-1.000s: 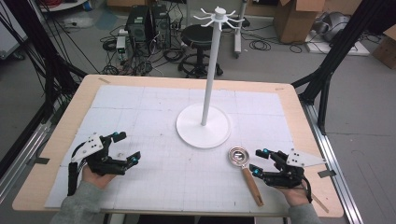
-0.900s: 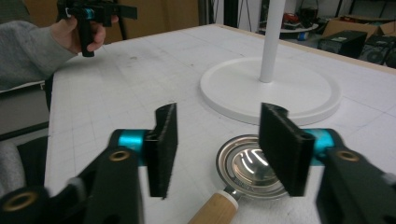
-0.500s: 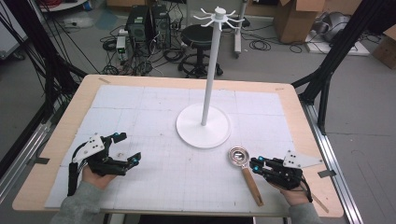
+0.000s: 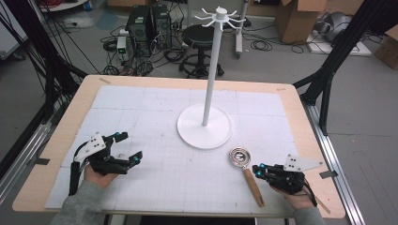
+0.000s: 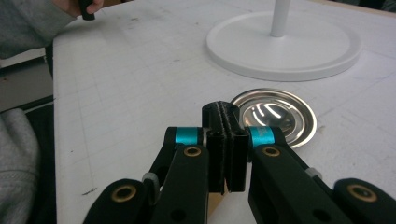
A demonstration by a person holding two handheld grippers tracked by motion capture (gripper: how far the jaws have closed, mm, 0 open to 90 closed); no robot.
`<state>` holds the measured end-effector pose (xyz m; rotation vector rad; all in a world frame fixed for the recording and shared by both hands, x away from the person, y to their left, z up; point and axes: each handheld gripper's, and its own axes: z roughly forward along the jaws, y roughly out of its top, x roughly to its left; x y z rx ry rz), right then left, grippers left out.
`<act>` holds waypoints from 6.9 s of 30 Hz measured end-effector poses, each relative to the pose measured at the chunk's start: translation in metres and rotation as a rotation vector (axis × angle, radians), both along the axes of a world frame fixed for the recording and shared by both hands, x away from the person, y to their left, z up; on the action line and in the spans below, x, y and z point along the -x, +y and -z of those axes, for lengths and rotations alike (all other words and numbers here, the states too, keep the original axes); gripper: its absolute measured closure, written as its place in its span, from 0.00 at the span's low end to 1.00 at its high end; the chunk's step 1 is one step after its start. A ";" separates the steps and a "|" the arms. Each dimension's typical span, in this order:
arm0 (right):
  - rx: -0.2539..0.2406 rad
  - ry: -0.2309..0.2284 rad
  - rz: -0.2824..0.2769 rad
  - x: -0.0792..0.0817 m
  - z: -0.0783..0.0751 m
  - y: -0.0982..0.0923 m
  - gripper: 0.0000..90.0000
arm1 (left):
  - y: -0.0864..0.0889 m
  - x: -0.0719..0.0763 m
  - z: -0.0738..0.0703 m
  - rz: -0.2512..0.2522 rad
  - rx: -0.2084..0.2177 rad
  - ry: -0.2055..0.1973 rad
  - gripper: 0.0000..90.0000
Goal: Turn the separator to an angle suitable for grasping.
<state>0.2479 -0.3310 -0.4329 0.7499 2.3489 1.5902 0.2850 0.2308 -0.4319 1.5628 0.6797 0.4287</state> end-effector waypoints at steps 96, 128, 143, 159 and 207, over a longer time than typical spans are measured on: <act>0.217 0.190 -0.071 0.006 0.015 0.049 1.00 | -0.004 0.000 0.003 0.024 -0.055 -0.003 0.02; 0.253 0.141 -0.033 -0.037 -0.004 0.082 1.00 | -0.004 0.005 0.002 0.026 -0.091 0.001 0.02; 0.300 0.176 -0.030 -0.057 0.004 0.096 1.00 | -0.004 0.005 0.002 0.027 -0.098 0.012 0.02; 0.363 0.194 -0.019 -0.060 0.007 0.101 1.00 | -0.005 0.005 0.003 0.029 -0.110 0.020 0.02; 0.321 0.211 0.149 -0.033 0.009 0.012 1.00 | -0.004 0.001 0.003 0.021 -0.087 0.016 0.02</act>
